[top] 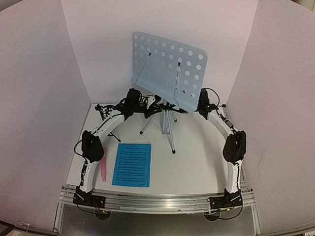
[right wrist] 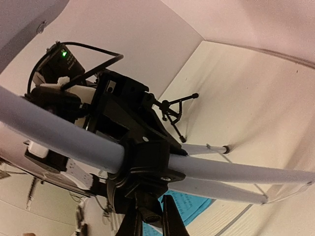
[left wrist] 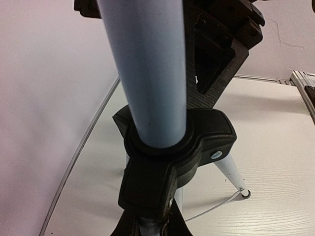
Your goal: Set up the instrument practice props
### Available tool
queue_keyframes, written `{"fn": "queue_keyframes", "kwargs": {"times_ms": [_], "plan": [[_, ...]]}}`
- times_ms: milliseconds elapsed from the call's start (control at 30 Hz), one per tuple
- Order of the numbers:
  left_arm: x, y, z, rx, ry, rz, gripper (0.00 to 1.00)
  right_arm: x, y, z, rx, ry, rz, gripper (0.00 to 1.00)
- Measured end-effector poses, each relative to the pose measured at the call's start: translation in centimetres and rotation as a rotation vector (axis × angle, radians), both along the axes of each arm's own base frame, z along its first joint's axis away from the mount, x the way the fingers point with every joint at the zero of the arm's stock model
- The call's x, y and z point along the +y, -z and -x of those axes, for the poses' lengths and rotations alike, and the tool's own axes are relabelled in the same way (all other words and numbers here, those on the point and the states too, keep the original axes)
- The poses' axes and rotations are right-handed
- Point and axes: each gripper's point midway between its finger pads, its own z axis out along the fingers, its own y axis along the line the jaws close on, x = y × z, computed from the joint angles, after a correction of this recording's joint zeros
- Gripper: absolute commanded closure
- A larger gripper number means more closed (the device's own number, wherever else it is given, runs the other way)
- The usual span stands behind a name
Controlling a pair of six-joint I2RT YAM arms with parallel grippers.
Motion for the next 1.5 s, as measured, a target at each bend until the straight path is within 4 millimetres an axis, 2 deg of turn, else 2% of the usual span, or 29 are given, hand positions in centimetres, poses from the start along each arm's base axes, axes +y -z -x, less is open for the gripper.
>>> {"fn": "queue_keyframes", "kwargs": {"times_ms": [367, 533, 767, 1033, 1067, 1167, 1300, 1433, 1500], "plan": [[0.06, 0.01, -0.04, -0.005, 0.000, -0.002, 1.00, 0.10, 0.00, 0.12, 0.602, 0.099, -0.105, 1.00], [0.08, 0.03, -0.09, -0.006, -0.003, -0.004, 1.00, 0.15, 0.11, 0.05, 0.807, 0.133, -0.152, 1.00], [0.13, 0.02, -0.14, -0.008, -0.006, -0.005, 1.00, 0.02, 0.03, -0.06, 1.029, 0.190, -0.260, 1.00], [0.14, 0.02, -0.16, -0.008, -0.007, -0.006, 1.00, -0.03, -0.10, -0.16, 1.139, 0.263, -0.328, 0.99], [0.15, 0.02, -0.17, -0.008, -0.008, -0.006, 1.00, -0.03, -0.11, -0.18, 1.144, 0.268, -0.331, 0.97], [0.18, 0.03, -0.26, -0.011, -0.012, -0.008, 1.00, 0.04, -0.14, -0.26, 1.158, 0.278, -0.338, 0.80], [0.16, 0.00, -0.37, -0.013, -0.021, -0.009, 1.00, 0.21, 0.19, -0.40, 1.202, 0.307, -0.344, 0.61], [0.16, 0.00, -0.59, -0.010, -0.036, -0.007, 1.00, 0.27, 0.59, -0.40, 1.206, 0.323, -0.335, 0.47], [0.13, 0.03, -0.67, -0.006, -0.044, -0.005, 1.00, 0.19, 0.76, -0.40, 1.186, 0.330, -0.326, 0.45]]}}
